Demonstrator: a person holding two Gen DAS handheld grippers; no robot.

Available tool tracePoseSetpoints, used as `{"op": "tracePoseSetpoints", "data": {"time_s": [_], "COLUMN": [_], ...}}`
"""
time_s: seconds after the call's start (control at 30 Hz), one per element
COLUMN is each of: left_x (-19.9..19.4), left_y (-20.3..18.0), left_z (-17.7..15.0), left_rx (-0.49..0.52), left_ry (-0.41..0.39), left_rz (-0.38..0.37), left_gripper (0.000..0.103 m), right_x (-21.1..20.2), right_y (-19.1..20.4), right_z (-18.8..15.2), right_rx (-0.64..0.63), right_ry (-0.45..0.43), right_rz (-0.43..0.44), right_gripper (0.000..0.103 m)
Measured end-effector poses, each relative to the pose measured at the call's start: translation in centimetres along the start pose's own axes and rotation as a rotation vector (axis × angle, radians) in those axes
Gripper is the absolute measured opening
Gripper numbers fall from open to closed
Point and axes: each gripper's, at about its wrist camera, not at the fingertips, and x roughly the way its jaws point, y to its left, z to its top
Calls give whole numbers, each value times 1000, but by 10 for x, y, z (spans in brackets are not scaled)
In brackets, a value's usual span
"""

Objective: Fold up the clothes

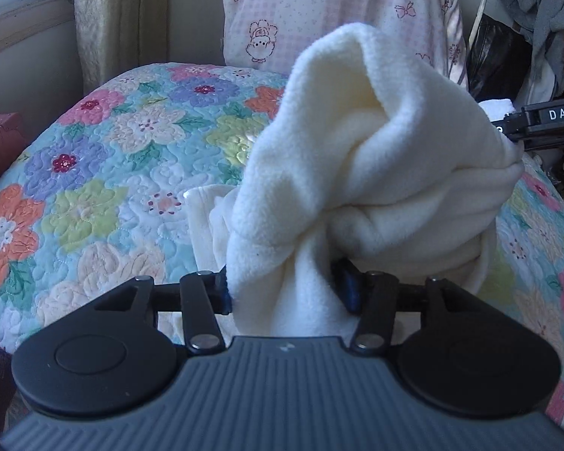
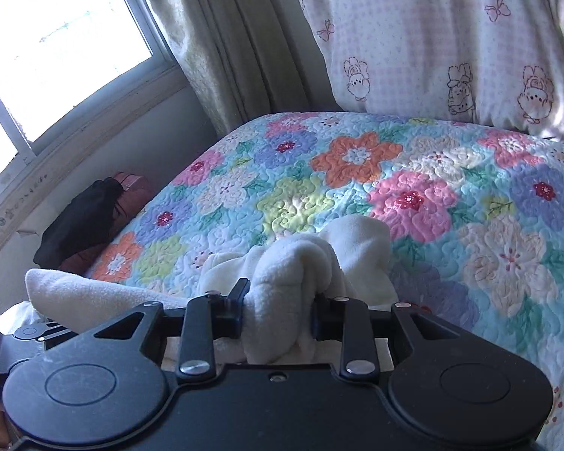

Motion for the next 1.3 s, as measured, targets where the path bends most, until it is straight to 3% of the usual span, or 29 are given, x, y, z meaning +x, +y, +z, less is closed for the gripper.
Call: {"op": "tracePoseSetpoints", "data": {"time_s": [0.07, 0.17, 0.33, 0.47, 0.6, 0.7, 0.8, 0.83, 0.93, 1.03, 1.1, 1.17, 1.2, 1.27, 1.3], "left_x": [21, 52, 96, 115, 116, 106, 87, 81, 82, 93, 96, 94, 94, 94, 94], "left_y": [5, 19, 50, 60, 67, 80, 91, 96, 114, 118, 119, 115, 113, 108, 106], "left_z": [3, 3, -1, 13, 4, -1, 6, 10, 16, 17, 14, 12, 11, 12, 12], "left_rx": [37, 12, -110, -60, -73, -135, -171, -193, -300, -296, -323, -311, -305, -247, -234], "left_ry": [3, 42, 97, 151, 118, 77, -28, -68, -130, -95, -81, -88, -91, -84, -83], "left_rz": [14, -19, -119, -178, -208, -229, -204, -191, -161, -216, -303, -306, -307, -279, -269], "left_gripper": [51, 52, 55, 59, 61, 62, 61, 61, 60, 60, 60, 62, 62, 62, 62], "right_x": [21, 53, 103, 125, 110, 70, 43, 35, 41, 53, 61, 75, 88, 114, 118], "right_y": [1, -8, -44, -62, -61, -68, -73, -74, -77, -86, -90, -88, -85, -73, -66], "right_z": [5, 9, 17, 27, 34, 27, 14, 9, -3, -13, -13, -10, -6, -2, -1], "right_rx": [-20, -17, 103, 184, 195, 249, 207, 183, 83, 75, 104, 105, 81, -6, -59], "right_ry": [17, 67, 179, 233, 192, 39, -95, -130, -101, -71, -75, -42, 19, 120, 106], "right_rz": [-48, -99, -88, -29, 68, 190, 162, 140, 60, 82, 132, 168, 168, 116, 95], "right_gripper": [35, 35, 36, 41, 49, 64, 80, 82, 82, 82, 83, 91, 95, 94, 85]}}
